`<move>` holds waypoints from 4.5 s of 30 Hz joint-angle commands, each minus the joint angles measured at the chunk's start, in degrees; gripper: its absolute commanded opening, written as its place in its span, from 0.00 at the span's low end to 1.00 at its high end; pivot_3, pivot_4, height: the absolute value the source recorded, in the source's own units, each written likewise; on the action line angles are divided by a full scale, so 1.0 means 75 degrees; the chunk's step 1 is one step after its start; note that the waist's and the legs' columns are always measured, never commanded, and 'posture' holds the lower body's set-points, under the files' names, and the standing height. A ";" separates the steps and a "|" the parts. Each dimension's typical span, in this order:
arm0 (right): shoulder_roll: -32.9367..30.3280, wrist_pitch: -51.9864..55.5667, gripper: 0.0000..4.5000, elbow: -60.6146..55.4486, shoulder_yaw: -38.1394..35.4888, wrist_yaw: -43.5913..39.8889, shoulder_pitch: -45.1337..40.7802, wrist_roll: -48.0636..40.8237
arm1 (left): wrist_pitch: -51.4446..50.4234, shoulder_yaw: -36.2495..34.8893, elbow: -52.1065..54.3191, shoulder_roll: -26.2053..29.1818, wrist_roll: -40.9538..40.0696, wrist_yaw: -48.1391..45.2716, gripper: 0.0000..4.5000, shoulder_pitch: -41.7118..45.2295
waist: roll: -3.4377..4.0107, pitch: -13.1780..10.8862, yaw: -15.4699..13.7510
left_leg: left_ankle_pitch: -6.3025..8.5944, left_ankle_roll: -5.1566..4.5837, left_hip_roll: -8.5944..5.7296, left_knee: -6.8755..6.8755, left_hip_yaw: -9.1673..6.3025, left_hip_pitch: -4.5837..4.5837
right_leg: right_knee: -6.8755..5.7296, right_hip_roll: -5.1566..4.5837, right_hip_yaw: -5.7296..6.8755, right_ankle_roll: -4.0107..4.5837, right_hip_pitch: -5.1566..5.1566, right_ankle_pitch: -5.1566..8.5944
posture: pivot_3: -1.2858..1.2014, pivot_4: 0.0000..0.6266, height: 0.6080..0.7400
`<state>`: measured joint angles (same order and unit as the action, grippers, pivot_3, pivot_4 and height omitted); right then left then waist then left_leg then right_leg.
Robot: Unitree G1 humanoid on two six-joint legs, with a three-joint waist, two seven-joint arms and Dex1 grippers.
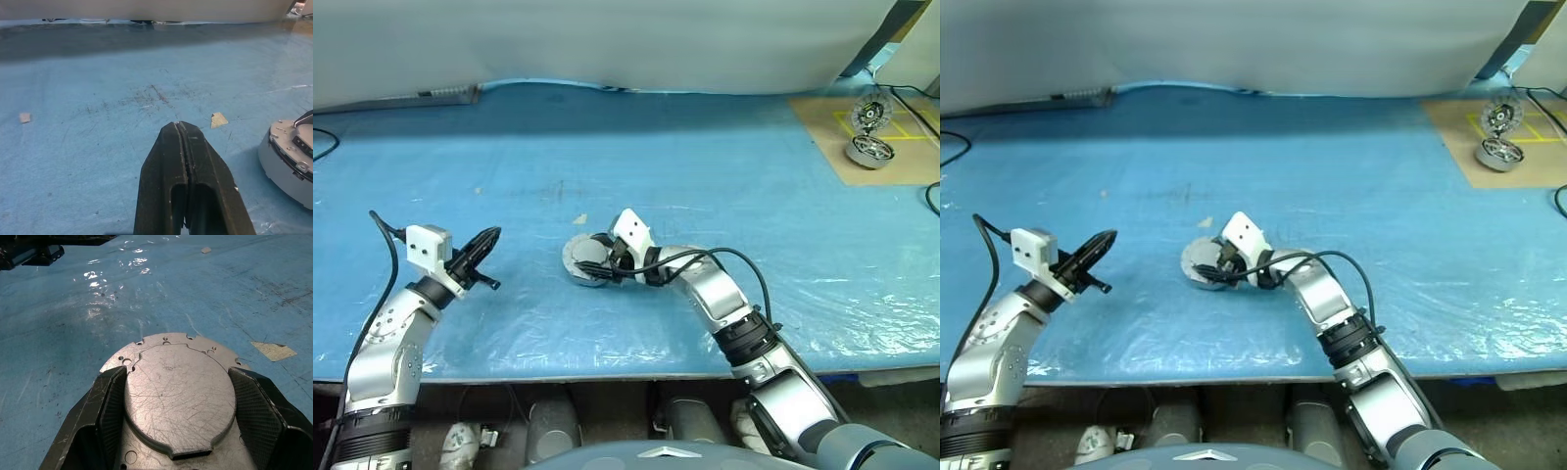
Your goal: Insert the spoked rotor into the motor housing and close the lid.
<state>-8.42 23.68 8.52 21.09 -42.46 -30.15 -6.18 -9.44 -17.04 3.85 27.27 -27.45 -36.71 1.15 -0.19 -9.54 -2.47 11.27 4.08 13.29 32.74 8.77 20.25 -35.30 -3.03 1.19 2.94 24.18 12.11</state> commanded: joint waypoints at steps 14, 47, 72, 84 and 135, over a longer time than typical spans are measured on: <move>-0.0415 0.0435 0.66 -0.0638 0.0237 -0.0183 -0.0337 0.0291 | -0.0090 0.0659 0.0165 0.0074 0.0561 -0.0238 0.00 0.0160 | 0.0000 -0.0001 -0.0008 | 0.0000 0.0000 -0.0002 0.0000 0.0000 0.0003 | 0.0001 -0.0003 0.0001 0.0000 0.0001 0.0000 | 0.52 0.24 1.00; -0.0709 0.0138 0.66 0.0439 0.0451 -0.0420 -0.0039 0.0839 | -0.4865 0.0709 0.1194 -0.0388 -0.1591 0.1082 0.00 0.1481 | 0.0000 0.0004 -0.0061 | 0.0000 -0.0001 -0.0037 0.0001 -0.0003 -0.0022 | -0.0015 -0.0028 -0.0013 -0.0008 -0.0016 0.0006 | 0.52 0.24 1.00; -0.0650 0.0379 0.66 0.0261 0.0412 -0.0503 0.0095 0.0725 | -0.6394 0.1367 0.0797 -0.1020 -0.1965 0.1869 0.00 0.1697 | 0.0033 0.0030 -0.0061 | 0.0001 -0.0003 -0.0054 -0.0047 -0.0010 -0.0034 | 0.0041 -0.0037 -0.0011 -0.0062 -0.0057 0.0038 | 0.52 0.24 1.00; -0.1059 0.2034 1.00 -0.2003 -0.1696 -0.0456 0.0738 -0.1187 | -0.6198 0.1614 0.0752 -0.0788 -0.1614 0.1574 0.00 0.1761 | 0.0035 0.0028 -0.0195 | 0.0001 -0.0003 -0.0064 -0.0087 -0.0020 -0.0049 | 0.0089 -0.0047 0.0000 -0.0065 -0.0088 0.0042 | 0.52 0.24 1.00; 0.1529 0.7995 0.26 -0.1580 -0.5752 0.2823 0.0790 -0.5332 | -0.6432 0.0624 0.0735 -0.1501 -0.2214 0.1409 0.31 0.2106 | 0.0051 0.0020 -0.0210 | -0.0003 0.0005 -0.0080 -0.0156 -0.0018 -0.0019 | 0.0102 -0.0048 -0.0004 -0.0074 -0.0029 0.0050 | 0.52 0.24 1.00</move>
<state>1.92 83.29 -1.07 -20.88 -21.43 -23.69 -43.06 -56.15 -9.93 8.30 17.24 -40.08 -26.94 15.82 0.19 -9.39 -4.04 11.24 4.12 12.70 31.57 8.63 20.13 -34.53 -3.39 1.15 2.39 23.98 12.49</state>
